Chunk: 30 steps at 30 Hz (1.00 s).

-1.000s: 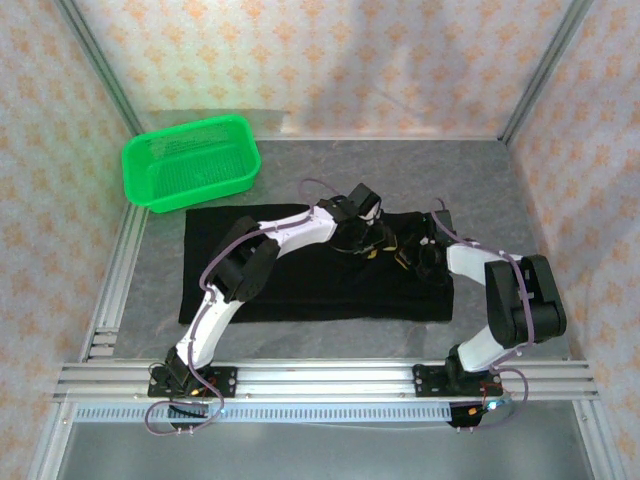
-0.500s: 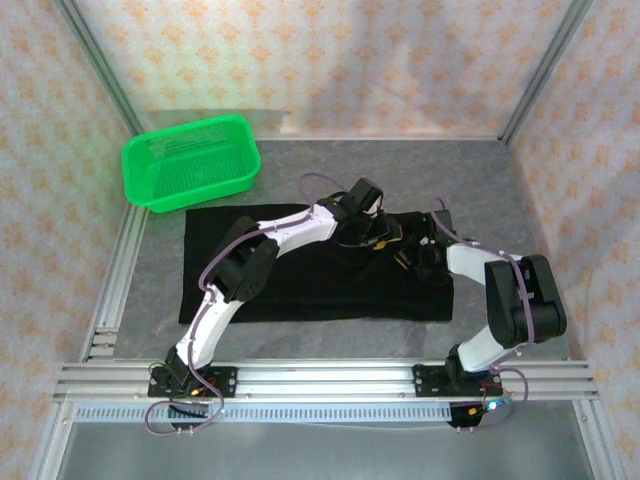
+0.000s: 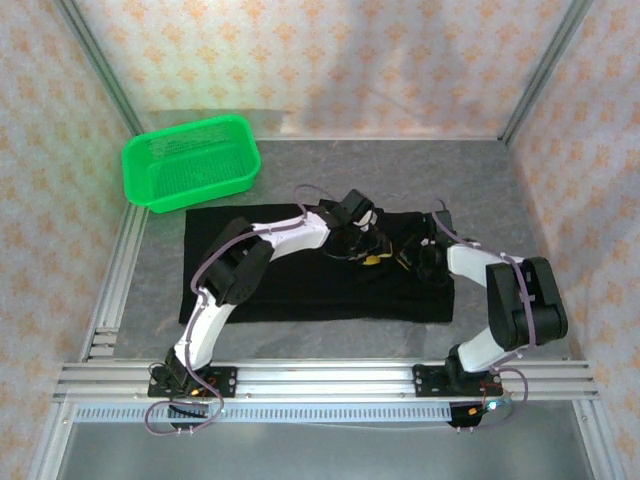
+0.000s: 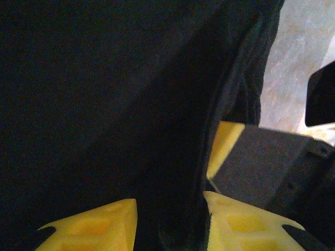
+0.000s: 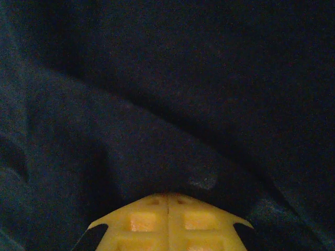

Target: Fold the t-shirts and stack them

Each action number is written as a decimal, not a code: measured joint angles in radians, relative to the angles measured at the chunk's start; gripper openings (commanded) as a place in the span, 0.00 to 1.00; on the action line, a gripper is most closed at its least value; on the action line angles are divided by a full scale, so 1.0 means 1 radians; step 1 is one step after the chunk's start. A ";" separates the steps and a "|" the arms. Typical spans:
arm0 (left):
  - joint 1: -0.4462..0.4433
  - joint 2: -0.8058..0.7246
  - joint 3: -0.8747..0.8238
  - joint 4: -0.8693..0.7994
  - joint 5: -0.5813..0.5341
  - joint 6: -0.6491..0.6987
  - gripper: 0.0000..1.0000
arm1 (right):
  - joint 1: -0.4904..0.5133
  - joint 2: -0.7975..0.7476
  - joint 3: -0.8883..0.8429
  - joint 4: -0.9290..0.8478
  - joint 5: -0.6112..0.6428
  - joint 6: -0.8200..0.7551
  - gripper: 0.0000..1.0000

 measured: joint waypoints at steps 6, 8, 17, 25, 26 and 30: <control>-0.018 -0.056 -0.030 0.013 0.021 0.004 0.37 | -0.003 -0.076 -0.006 -0.119 0.095 0.039 0.02; -0.034 -0.056 -0.038 0.020 0.027 0.004 0.37 | -0.013 -0.113 -0.010 -0.152 0.121 0.056 0.04; -0.092 -0.056 -0.055 0.026 0.078 0.014 0.38 | -0.040 -0.291 -0.021 -0.202 0.160 0.099 0.18; -0.111 -0.021 0.051 -0.055 0.100 0.136 0.39 | -0.040 -0.299 0.009 -0.253 0.142 0.055 0.31; -0.117 -0.013 0.056 -0.055 0.104 0.147 0.39 | -0.040 -0.296 0.024 -0.257 0.136 0.045 0.32; -0.137 0.019 0.042 -0.055 0.109 0.162 0.39 | -0.040 -0.253 0.098 -0.259 0.105 0.012 0.37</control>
